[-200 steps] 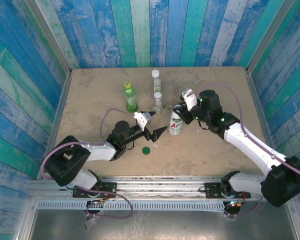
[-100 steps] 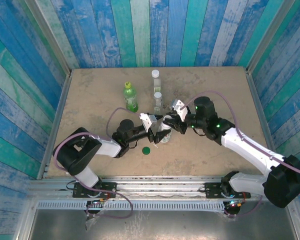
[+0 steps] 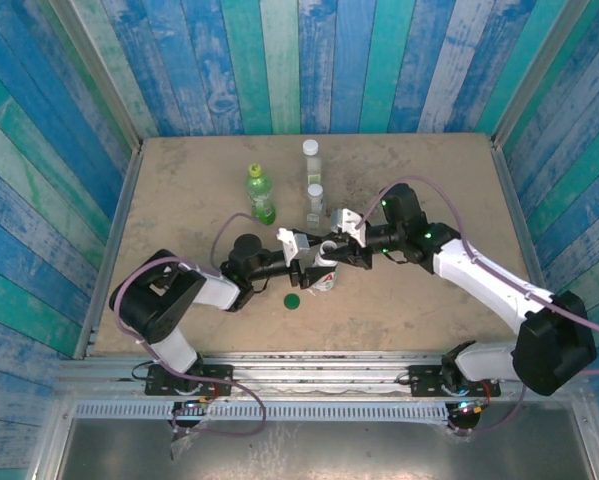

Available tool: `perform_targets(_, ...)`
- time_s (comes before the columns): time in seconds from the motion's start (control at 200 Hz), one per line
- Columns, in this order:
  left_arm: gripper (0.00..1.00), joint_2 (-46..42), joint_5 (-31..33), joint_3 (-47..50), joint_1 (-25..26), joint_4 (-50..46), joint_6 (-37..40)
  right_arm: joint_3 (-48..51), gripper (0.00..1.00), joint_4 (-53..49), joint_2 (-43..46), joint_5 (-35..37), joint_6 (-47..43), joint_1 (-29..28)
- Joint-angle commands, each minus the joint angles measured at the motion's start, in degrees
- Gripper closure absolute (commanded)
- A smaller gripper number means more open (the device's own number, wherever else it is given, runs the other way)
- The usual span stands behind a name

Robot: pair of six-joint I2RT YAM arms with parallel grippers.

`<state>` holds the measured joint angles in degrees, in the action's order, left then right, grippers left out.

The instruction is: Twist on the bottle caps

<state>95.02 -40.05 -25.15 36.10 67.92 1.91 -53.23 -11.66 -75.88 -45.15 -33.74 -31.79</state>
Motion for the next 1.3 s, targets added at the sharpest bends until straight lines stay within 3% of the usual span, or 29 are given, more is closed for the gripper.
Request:
perform_targets(0.0, 0.2, 2.9, -3.0, -1.5, -0.2, -0.6, 2.7, -2.4, 0.69, -3.5, -1.4, -3.9, -2.6, 0.1)
perform_targets(0.185, 0.28, 4.5, -4.0, -2.6, -0.2, 0.4, 2.6, -3.6, 0.69, -4.5, -3.1, -3.9, -2.9, 0.1)
perform_targets(0.416, 0.45, 5.0, -2.8, -1.4, -0.3, 3.6, 1.7, -3.2, 0.68, -3.5, -2.0, -1.9, -1.5, 0.2)
perform_targets(0.531, 0.51, 4.6, -2.7, -1.5, -0.3, 2.9, 1.8, -2.3, 0.49, -1.3, -0.9, -0.7, 0.9, 0.2)
perform_targets(0.686, 0.52, 3.3, -0.9, -0.4, -0.7, 3.6, 0.7, 1.2, 0.34, 5.3, 4.2, 1.9, 7.8, 0.1)
perform_targets(0.796, 0.53, 1.4, 1.9, 0.4, -1.7, 3.1, -0.2, 5.2, 0.27, 9.1, 9.6, 8.9, 14.0, -0.8)
perform_targets(0.946, 0.52, -0.8, 6.7, 1.6, -3.5, 2.2, -1.9, 11.9, 0.26, 10.0, 15.6, 21.4, 17.9, -7.6)
perform_targets(1.086, 0.53, -1.3, 8.9, 3.5, -4.9, 6.1, -3.9, 17.8, 0.25, 10.1, 18.2, 26.6, 19.4, -14.9)
perform_targets(1.297, 0.53, -3.5, 12.0, 4.2, -6.7, 2.6, -4.5, 24.0, 0.25, 19.0, 11.2, 32.4, 22.2, -23.0)
